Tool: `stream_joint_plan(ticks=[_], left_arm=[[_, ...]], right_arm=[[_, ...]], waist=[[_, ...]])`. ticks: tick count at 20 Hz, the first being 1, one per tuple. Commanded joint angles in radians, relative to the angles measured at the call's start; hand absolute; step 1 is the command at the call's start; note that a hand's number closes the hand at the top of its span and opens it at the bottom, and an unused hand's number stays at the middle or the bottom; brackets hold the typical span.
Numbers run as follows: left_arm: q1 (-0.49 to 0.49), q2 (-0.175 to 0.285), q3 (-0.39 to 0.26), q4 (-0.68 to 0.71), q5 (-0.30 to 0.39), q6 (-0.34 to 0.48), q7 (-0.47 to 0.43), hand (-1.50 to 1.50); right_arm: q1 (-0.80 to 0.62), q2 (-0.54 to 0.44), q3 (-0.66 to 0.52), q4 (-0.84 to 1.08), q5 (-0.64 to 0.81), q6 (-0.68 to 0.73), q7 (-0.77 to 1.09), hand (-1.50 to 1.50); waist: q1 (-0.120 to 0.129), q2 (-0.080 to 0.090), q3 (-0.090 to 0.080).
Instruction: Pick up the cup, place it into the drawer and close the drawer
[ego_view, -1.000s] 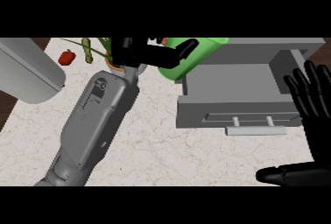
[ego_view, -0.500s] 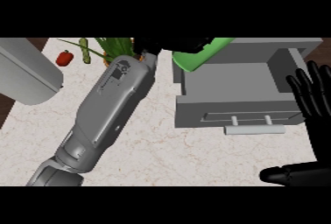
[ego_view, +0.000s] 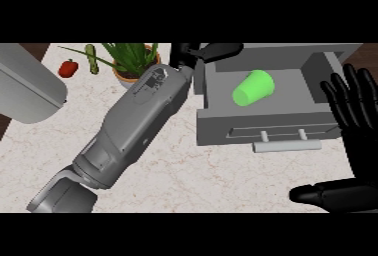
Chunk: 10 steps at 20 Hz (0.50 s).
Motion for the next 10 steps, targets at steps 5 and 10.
stream_joint_plan(ticks=[5, 10], left_arm=[[-0.06, 0.0, -0.125, 0.169, 0.057, -0.001, -0.053, 1.5], [-0.07, 0.0, -0.255, 0.142, 0.135, 0.067, -0.007, 1.5]], right_arm=[[0.036, 0.026, 0.025, -0.023, 0.001, -0.001, -0.011, -1.5], [-0.036, 0.005, 0.017, 0.026, -0.019, 0.013, 0.004, -1.5]], waist=[[-0.016, 0.003, 0.0], [-0.044, 0.008, 0.001]])
